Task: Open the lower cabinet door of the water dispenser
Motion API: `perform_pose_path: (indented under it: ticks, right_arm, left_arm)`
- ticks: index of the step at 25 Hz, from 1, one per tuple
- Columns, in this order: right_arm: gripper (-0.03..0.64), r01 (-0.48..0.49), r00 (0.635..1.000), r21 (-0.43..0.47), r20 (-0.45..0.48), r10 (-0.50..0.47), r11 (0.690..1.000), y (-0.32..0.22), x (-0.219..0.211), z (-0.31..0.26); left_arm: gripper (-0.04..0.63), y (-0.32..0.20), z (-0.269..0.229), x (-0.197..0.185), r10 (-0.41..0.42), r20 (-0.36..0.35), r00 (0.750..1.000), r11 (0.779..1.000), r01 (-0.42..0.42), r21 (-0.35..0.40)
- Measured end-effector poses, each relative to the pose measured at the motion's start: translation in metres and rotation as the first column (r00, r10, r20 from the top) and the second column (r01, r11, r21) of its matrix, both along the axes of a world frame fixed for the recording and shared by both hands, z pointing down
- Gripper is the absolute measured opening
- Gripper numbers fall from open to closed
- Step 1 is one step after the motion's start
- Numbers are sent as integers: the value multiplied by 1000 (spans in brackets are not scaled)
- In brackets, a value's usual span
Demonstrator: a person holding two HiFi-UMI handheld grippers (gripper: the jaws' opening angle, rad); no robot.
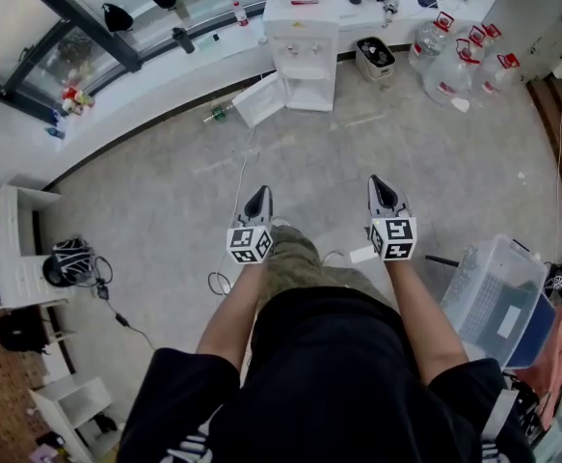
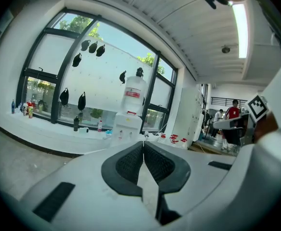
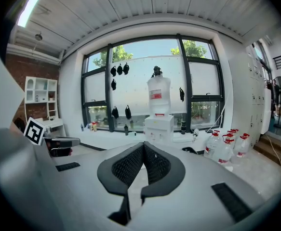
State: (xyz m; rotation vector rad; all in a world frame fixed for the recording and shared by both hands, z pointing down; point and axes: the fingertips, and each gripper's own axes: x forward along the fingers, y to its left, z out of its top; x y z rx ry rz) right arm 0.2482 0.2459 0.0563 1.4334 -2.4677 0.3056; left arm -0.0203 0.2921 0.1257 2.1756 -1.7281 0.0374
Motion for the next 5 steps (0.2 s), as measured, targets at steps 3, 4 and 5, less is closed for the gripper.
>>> perform_pose_path:
  ticks: [3,4,5]
  right_arm:
    - [-2,-3,1000,-3,7,3,1000,6,1,3]
    - [-2,-3,1000,-5,7,3,1000,9,1,4]
    - [-2,-3,1000,-7,7,3,1000,11,2,5]
  left_arm:
    - [6,6,3,-3,-17,-8,1000,1000,17,-5]
    - [6,8,4,-2,-19,-11,1000,1000,19,-4]
    - [6,9,4,-1,-20,-15,1000,1000,20,-2]
